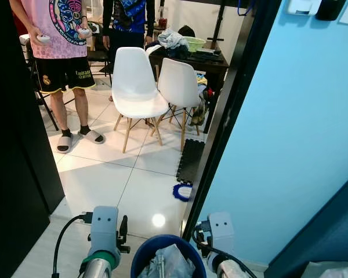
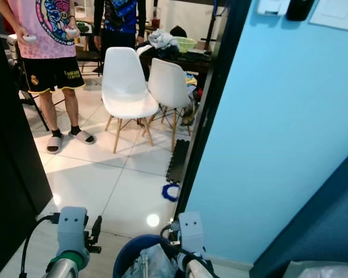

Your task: Clean up the room

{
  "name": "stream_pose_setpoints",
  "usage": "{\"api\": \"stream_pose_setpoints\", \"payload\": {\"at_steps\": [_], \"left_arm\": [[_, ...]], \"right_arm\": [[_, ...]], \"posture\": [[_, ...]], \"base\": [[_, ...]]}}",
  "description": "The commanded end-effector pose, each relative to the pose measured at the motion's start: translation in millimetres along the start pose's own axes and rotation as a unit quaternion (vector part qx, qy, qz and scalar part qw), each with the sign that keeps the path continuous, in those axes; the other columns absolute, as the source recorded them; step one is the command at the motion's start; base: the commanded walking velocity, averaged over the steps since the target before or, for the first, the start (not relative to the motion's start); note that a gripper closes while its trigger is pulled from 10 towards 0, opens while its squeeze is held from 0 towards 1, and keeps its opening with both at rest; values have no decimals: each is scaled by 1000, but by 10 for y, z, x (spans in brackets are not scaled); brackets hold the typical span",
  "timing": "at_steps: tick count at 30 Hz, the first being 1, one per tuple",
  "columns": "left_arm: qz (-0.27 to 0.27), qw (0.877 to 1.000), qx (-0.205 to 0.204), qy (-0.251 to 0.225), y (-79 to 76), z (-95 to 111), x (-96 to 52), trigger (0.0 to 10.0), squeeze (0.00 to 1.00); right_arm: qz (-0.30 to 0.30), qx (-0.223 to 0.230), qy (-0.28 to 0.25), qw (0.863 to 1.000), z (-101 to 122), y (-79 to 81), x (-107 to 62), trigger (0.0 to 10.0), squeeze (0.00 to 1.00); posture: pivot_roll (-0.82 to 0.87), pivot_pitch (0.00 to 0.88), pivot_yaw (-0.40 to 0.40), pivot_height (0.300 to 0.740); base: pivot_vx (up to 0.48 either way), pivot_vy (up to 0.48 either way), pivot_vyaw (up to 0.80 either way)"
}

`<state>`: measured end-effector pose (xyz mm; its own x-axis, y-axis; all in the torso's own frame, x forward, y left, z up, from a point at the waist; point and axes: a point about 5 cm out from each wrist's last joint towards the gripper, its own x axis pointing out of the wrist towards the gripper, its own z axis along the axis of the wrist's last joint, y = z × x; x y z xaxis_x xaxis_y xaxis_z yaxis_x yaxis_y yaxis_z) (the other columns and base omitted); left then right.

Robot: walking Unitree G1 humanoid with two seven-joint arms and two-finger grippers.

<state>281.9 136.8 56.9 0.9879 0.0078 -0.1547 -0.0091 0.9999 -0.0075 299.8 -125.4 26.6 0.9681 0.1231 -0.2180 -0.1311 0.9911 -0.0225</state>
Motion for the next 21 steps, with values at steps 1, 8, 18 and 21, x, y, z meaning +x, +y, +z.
{"api": "stream_pose_setpoints", "payload": {"at_steps": [1, 8, 18, 21], "left_arm": [[-1, 1000, 6, 17, -20, -63, -4, 10000, 0], [4, 999, 17, 31, -4, -107, 1, 10000, 0], [6, 999, 19, 35, 5, -142, -5, 10000, 0], [7, 999, 19, 36, 4, -150, -8, 10000, 0]], "right_arm": [[-4, -1, 10, 1000, -34, -26, -13, 10000, 0], [-3, -8, 27, 1000, -91, -19, -24, 10000, 0], [19, -15, 53, 998, -194, 30, -63, 10000, 0], [24, -17, 53, 998, -201, 40, -68, 10000, 0]], "posture": [[33, 13, -48, 740], [34, 12, -48, 740], [34, 9, -53, 740], [34, 8, -59, 740]], "base": [[0, 0, 0], [0, 0, 0], [0, 0, 0], [0, 0, 0]]}}
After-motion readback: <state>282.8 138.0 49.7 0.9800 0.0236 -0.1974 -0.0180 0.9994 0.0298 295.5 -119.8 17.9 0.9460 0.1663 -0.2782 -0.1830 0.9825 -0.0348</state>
